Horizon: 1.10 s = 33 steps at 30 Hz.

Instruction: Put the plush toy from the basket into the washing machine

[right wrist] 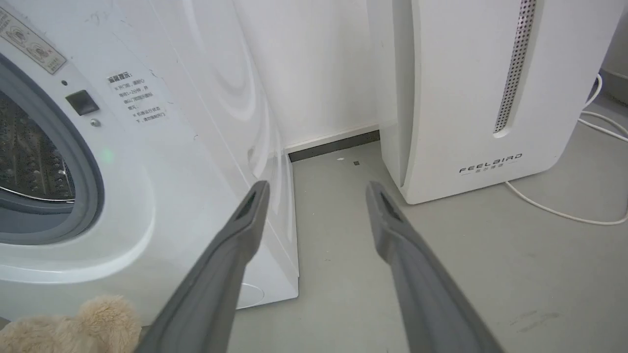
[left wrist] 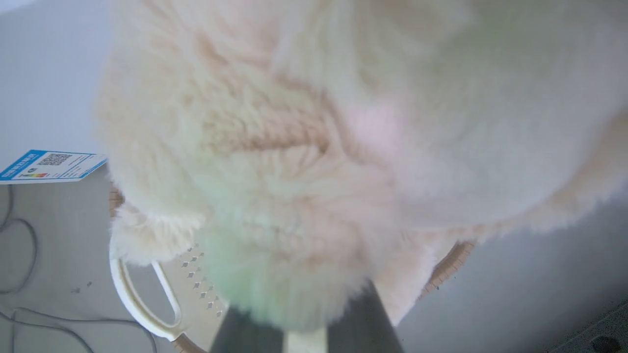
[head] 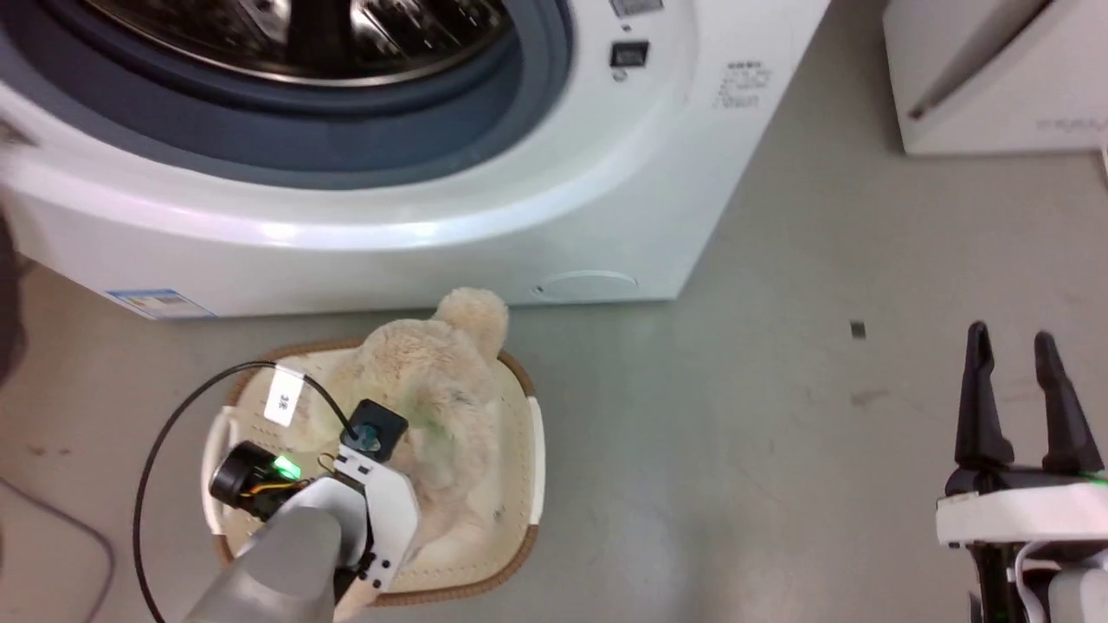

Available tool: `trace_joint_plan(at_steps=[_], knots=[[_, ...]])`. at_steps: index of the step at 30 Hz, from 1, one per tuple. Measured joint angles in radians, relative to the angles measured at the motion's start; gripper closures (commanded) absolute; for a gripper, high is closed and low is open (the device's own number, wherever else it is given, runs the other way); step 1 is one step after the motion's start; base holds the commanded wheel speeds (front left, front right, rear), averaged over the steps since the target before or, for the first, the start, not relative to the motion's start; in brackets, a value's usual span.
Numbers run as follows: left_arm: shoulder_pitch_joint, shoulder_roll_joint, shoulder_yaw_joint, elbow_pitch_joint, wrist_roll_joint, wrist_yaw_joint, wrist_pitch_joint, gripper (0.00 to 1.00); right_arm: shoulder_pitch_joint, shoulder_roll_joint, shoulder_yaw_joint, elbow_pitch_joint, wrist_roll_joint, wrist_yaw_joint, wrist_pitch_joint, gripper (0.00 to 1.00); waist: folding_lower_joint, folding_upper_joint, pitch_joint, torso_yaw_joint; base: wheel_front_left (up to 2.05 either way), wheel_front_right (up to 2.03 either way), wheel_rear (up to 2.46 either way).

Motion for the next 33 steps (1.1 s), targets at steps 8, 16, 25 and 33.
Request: trace_joint_plan(at_steps=[8,16,25,33], knots=[[0.042,-0.016,0.016,-0.018,-0.04,0.006,-0.066,1.0,0.061,0.0,-0.009,0.011,-0.007,0.0,0.0,0.0,0.0,0.0,-0.115,0.047,0.0,0.0,0.0],[0.095,-0.016,0.065,-0.175,-0.073,0.057,-0.077,1.0,0.106,0.0,-0.016,0.013,-0.01,0.0,0.0,0.0,-0.0001,0.0,-0.194,0.087,0.0,0.0,0.0],[0.138,0.033,0.146,-0.435,-0.079,0.134,-0.079,1.0,0.112,0.0,-0.004,0.012,-0.016,0.0,0.0,0.0,0.0,0.0,-0.21,0.094,0.0,0.0,0.0],[0.111,0.069,0.233,-0.527,-0.08,0.154,-0.079,1.0,0.098,0.0,0.004,0.007,-0.017,0.0,0.0,0.0,0.0,0.0,-0.164,0.055,0.0,0.0,0.0]])
